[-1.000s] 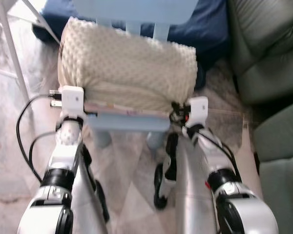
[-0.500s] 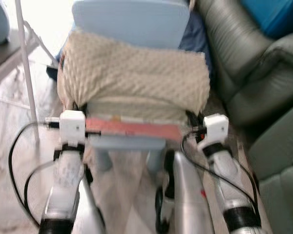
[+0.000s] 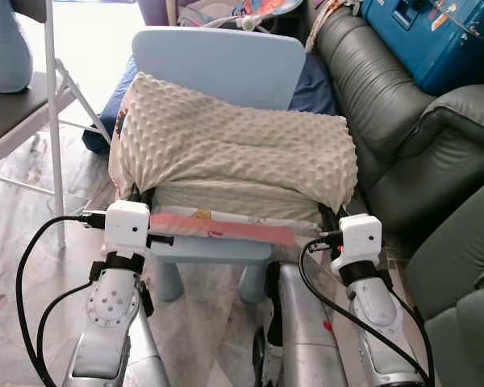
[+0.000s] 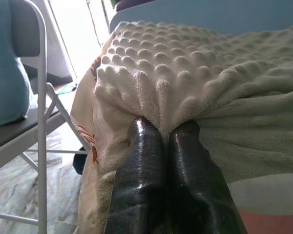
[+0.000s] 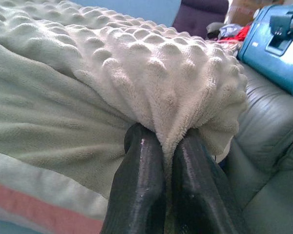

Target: Move the pillow to the sofa

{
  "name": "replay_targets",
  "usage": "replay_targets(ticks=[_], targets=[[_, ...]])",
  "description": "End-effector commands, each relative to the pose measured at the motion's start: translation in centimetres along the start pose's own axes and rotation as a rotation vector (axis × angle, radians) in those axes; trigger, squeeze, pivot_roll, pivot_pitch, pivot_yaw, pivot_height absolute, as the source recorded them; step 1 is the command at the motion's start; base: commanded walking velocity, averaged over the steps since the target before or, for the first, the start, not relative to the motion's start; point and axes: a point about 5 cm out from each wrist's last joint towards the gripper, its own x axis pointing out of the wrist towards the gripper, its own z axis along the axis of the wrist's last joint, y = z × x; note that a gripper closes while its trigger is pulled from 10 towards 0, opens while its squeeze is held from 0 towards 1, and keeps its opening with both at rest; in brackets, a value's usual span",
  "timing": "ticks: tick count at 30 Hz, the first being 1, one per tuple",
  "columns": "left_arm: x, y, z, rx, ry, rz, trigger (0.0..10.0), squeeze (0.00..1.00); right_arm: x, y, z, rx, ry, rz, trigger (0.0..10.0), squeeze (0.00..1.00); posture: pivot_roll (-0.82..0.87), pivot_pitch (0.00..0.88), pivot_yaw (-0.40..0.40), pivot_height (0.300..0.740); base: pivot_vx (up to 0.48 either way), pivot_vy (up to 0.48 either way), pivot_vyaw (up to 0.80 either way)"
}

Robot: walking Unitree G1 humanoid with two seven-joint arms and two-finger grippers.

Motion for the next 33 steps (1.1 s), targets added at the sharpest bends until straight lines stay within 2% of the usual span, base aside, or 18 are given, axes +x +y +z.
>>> replay_targets(ticks=[1,6,9,14,22,30,33], targets=[[0.1,1.0,0.4,0.027,-0.008,0.045,10.0,0.00,-0.3,-1.6,0.3,0.013,0.002,-0.065,10.0,0.00,0.02,0.024,-0.068,0.492,0.000,0.000,0.00],[0.9,1.0,0.1,0.100,0.009,0.076,10.0,0.00,0.5,-1.7,1.0,0.059,-0.022,-0.054,10.0,0.00,0.01,0.019,-0.069,0.512,0.000,0.000,0.00],[1.7,1.1,0.1,0.078,0.011,0.088,10.0,0.00,0.8,-1.4,1.3,0.058,-0.026,-0.041,10.0,0.00,0.01,0.018,-0.073,0.532,0.000,0.000,0.00],[2.0,0.8,0.1,0.062,0.013,0.075,10.0,0.00,1.2,-1.1,2.0,0.071,-0.044,-0.025,10.0,0.00,0.00,0.021,-0.063,0.561,0.000,0.000,0.00],[2.7,0.1,0.3,0.063,0.001,0.064,10.0,0.00,1.6,-1.5,2.3,0.067,-0.048,-0.027,10.0,0.00,-0.01,0.017,-0.060,0.605,0.000,0.000,0.00],[2.5,-0.5,-0.2,0.042,0.038,0.054,10.0,0.00,1.9,-1.7,2.6,0.058,-0.055,-0.034,10.0,0.00,-0.02,0.033,-0.053,0.644,0.000,0.000,0.00],[2.5,-0.7,-0.4,0.007,0.062,0.052,10.0,0.00,1.9,-1.6,2.5,0.057,-0.053,-0.034,10.0,0.00,-0.02,0.037,-0.052,0.664,0.000,0.000,0.00]])
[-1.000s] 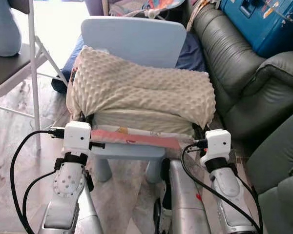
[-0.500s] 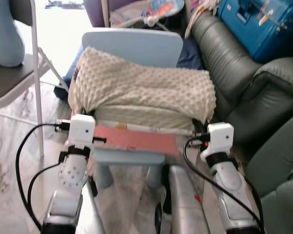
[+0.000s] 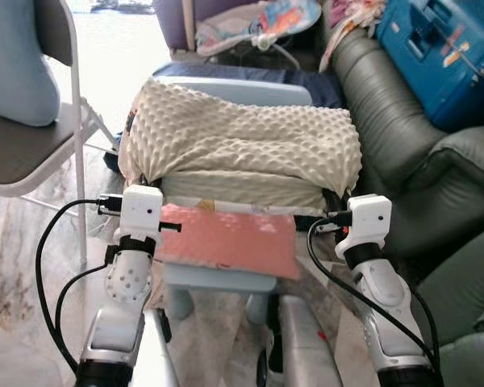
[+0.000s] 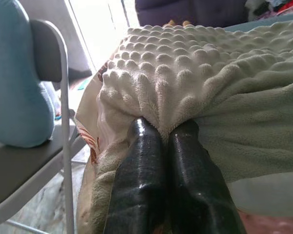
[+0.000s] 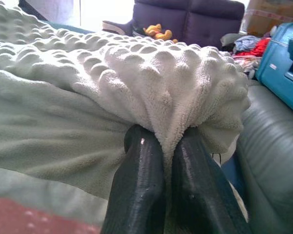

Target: Move the pillow to the sofa

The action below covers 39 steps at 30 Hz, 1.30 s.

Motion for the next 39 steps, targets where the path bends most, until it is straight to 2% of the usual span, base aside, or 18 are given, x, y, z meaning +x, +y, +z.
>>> replay_targets(ticks=[1,6,9,10,11,14,17,20,23,25,29,39], targets=[[0.0,0.3,-0.3,-0.017,0.028,0.022,10.0,0.00,0.1,-0.7,0.8,-0.002,-0.036,-0.041,10.0,0.00,-0.02,0.041,-0.051,0.669,0.000,0.000,0.00],[-0.1,-0.1,-0.4,-0.033,0.054,0.002,10.0,0.00,-0.1,-0.5,0.8,0.001,-0.030,-0.037,10.0,0.00,-0.02,0.045,-0.050,0.693,0.000,0.000,0.00],[-0.1,-0.2,-0.5,0.004,0.073,0.020,10.0,0.00,-0.1,-0.5,0.8,0.002,-0.029,-0.037,10.0,0.00,-0.02,0.045,-0.050,0.707,0.000,0.000,0.00],[-0.1,-0.3,-0.5,0.004,0.071,0.013,10.0,0.00,-0.1,-0.5,0.8,0.002,-0.029,-0.037,10.0,0.00,-0.02,0.051,-0.049,0.712,0.000,0.000,0.00],[-0.2,-0.6,-0.3,-0.020,0.037,-0.049,10.0,0.00,-0.2,-0.6,0.8,0.001,-0.029,-0.040,10.0,0.00,-0.03,0.054,-0.048,0.727,0.000,0.000,0.00],[-0.3,-0.6,-0.4,-0.022,0.047,-0.053,10.0,0.00,-0.2,-0.6,0.8,0.000,-0.028,-0.041,10.0,0.00,-0.03,0.055,-0.049,0.740,0.000,0.000,0.00],[-0.7,-1.8,-1.2,-0.064,0.121,-0.138,10.0,0.00,-0.4,-0.6,0.7,0.000,-0.019,-0.037,10.0,0.00,-0.03,0.060,-0.052,0.740,0.000,0.000,0.00],[-1.0,-2.4,-1.7,-0.072,0.160,-0.155,10.0,0.00,-0.6,-0.3,0.3,0.002,0.003,-0.013,10.0,0.00,-0.03,0.063,-0.055,0.740,0.000,0.000,0.00],[-1.2,-2.3,-1.5,-0.103,0.150,-0.152,10.0,0.00,-0.7,-0.2,0.3,0.006,0.007,-0.008,10.0,0.00,-0.03,0.064,-0.052,0.740,0.000,0.000,0.00],[-1.2,-2.0,-1.6,-0.094,0.164,-0.123,10.0,0.00,-0.7,-0.2,0.3,0.010,0.009,-0.010,10.0,0.00,-0.03,0.066,-0.051,0.740,0.000,0.000,0.00],[-1.1,-1.9,-1.6,-0.102,0.166,-0.133,10.0,0.00,-0.8,-0.1,0.2,0.017,0.019,-0.012,10.0,0.00,-0.03,0.069,-0.052,0.740,0.000,0.000,0.00],[-1.7,-2.3,-1.4,-0.134,0.179,-0.154,10.0,0.00,-1.3,0.1,0.0,0.041,0.041,-0.010,10.0,0.00,-0.03,0.090,-0.052,0.740,0.000,0.000,0.00]])
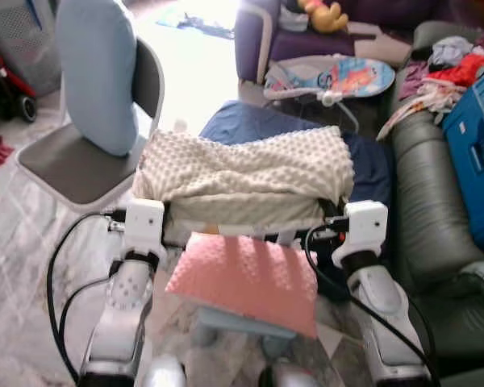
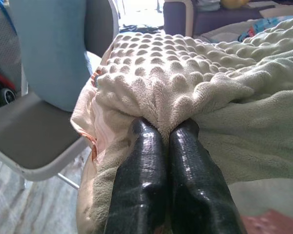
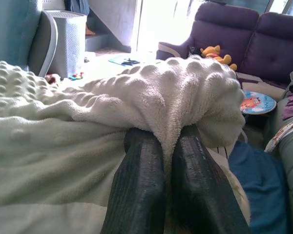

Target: Move the pillow to the sofa

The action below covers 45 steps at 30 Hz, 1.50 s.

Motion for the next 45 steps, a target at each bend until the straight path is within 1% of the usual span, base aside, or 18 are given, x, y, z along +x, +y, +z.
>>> replay_targets(ticks=[1,2,6,10,16,22,26,39,45], targets=[[-0.1,-0.9,1.0,-0.005,-0.041,-0.041,10.0,0.00,-0.3,-0.4,0.3,0.009,-0.012,-0.018,10.0,0.00,-0.03,0.090,-0.052,0.740,0.000,0.000,0.00],[-0.3,-1.2,0.9,-0.013,-0.043,-0.061,10.0,0.00,-0.5,-0.4,0.2,0.009,-0.005,-0.016,10.0,0.00,-0.03,0.090,-0.052,0.740,0.000,0.000,0.00],[-0.5,-1.2,0.8,-0.023,-0.039,-0.076,10.0,0.00,-0.8,-0.3,-0.1,0.025,0.016,-0.024,10.0,0.00,-0.03,0.088,-0.049,0.740,0.000,0.000,0.00],[-0.2,-1.1,1.0,-0.029,-0.038,-0.077,10.0,0.00,-0.5,-0.1,-0.2,0.024,0.019,-0.023,10.0,0.00,-0.03,0.083,-0.049,0.740,0.000,0.000,-0.76],[0.0,-1.2,1.1,-0.034,-0.040,-0.080,10.0,0.00,-0.1,-0.3,0.1,0.019,0.012,-0.022,10.0,0.00,-0.03,0.079,-0.051,0.740,-0.280,0.000,-0.57],[0.0,-1.4,1.1,-0.037,-0.038,-0.084,10.0,0.00,-0.1,-0.4,-0.1,0.009,0.020,-0.023,10.0,0.00,-0.03,0.076,-0.051,0.740,-0.296,0.000,0.00],[0.0,-1.4,1.1,-0.039,-0.038,-0.088,10.0,0.00,0.3,-0.1,0.5,0.008,-0.002,-0.014,10.0,0.00,-0.03,0.075,-0.047,0.740,-0.310,0.000,0.00],[0.1,-1.7,1.2,-0.041,-0.030,-0.102,10.0,0.00,0.5,-0.3,0.6,0.003,0.005,-0.025,10.0,0.00,-0.03,0.088,-0.049,0.740,-0.314,0.000,0.00],[0.2,-1.7,1.3,-0.039,-0.034,-0.103,10.0,0.00,1.0,-0.6,0.8,-0.006,-0.002,-0.031,10.0,0.00,-0.03,0.095,-0.047,0.740,-0.313,0.000,0.00]])
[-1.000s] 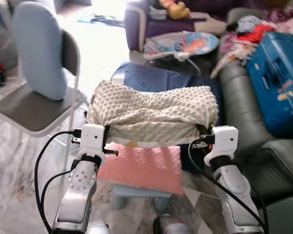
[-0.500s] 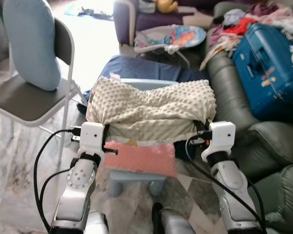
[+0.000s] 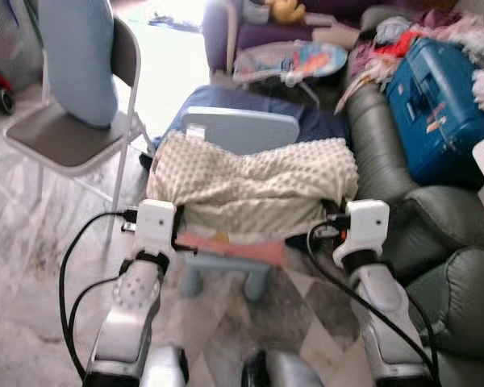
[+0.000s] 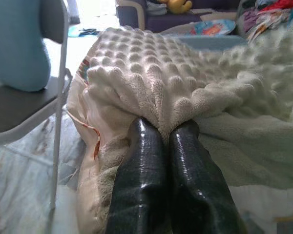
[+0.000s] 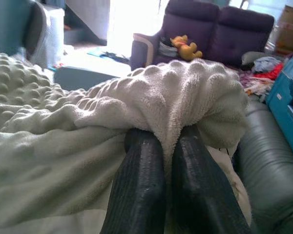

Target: Move the pillow to the sofa

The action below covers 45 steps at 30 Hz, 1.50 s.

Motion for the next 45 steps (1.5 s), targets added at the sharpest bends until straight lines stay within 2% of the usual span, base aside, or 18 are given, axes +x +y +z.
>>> replay_targets(ticks=[1,13,18,22,24,28,32,37,39,43,45], targets=[[-0.1,-0.6,0.4,-0.008,-0.015,-0.027,10.0,0.00,0.0,-0.4,0.1,-0.005,-0.004,-0.012,10.0,0.00,-0.03,0.097,-0.048,0.740,-0.315,0.000,0.00],[-0.3,-0.7,0.3,-0.009,-0.008,-0.033,10.0,0.00,-0.6,-0.4,-0.2,-0.007,0.011,-0.014,10.0,0.00,-0.04,0.111,-0.048,0.740,-0.318,0.000,0.00],[-1.2,-0.6,-0.1,-0.002,0.008,-0.021,10.0,0.00,-1.8,0.0,-1.0,0.009,0.050,-0.012,10.0,0.00,-0.02,0.136,-0.060,0.740,-0.316,0.000,0.00],[-1.7,-0.5,-1.2,0.009,0.051,-0.016,10.0,0.00,-2.8,-0.3,-2.3,0.041,0.114,-0.059,10.0,0.00,0.01,0.139,-0.058,0.740,-0.315,0.000,0.00],[-1.4,-0.4,-1.1,-0.002,0.073,-0.028,10.0,0.00,-2.5,-0.6,-2.4,0.050,0.119,-0.084,10.0,0.00,0.02,0.138,-0.037,0.740,-0.319,0.000,0.00],[-0.9,-0.4,-0.6,0.024,0.046,-0.076,10.0,0.00,-1.8,-0.7,-2.1,0.042,0.094,-0.098,10.0,0.00,0.01,0.129,-0.039,0.740,-0.319,0.000,0.00],[-0.8,0.1,-1.4,-0.019,0.078,-0.037,10.0,0.00,-2.5,-1.6,-2.6,0.037,0.111,-0.183,10.0,0.00,-0.02,0.118,-0.045,0.740,-0.225,0.000,0.00],[-0.4,-1.3,-0.6,-0.034,0.019,-0.088,10.0,0.00,-2.9,-2.0,-3.5,0.041,0.149,-0.183,10.0,0.00,-0.02,0.056,-0.087,0.740,0.000,0.000,0.00],[-0.3,-1.2,-0.6,-0.043,0.019,-0.084,10.0,0.00,-2.8,-1.9,-3.6,0.047,0.154,-0.182,10.0,0.00,-0.01,0.051,-0.088,0.740,0.000,0.000,0.00],[1.0,0.0,-0.4,-0.083,0.023,0.000,10.0,0.00,-1.7,-2.1,-3.8,0.044,0.153,-0.172,10.0,0.00,0.01,0.039,-0.080,0.740,0.000,0.273,0.00],[1.1,0.3,-0.3,-0.094,0.022,0.010,10.0,0.00,-1.6,-2.1,-3.9,0.047,0.154,-0.174,10.0,0.00,0.01,0.040,-0.072,0.740,0.000,0.480,-0.20]])
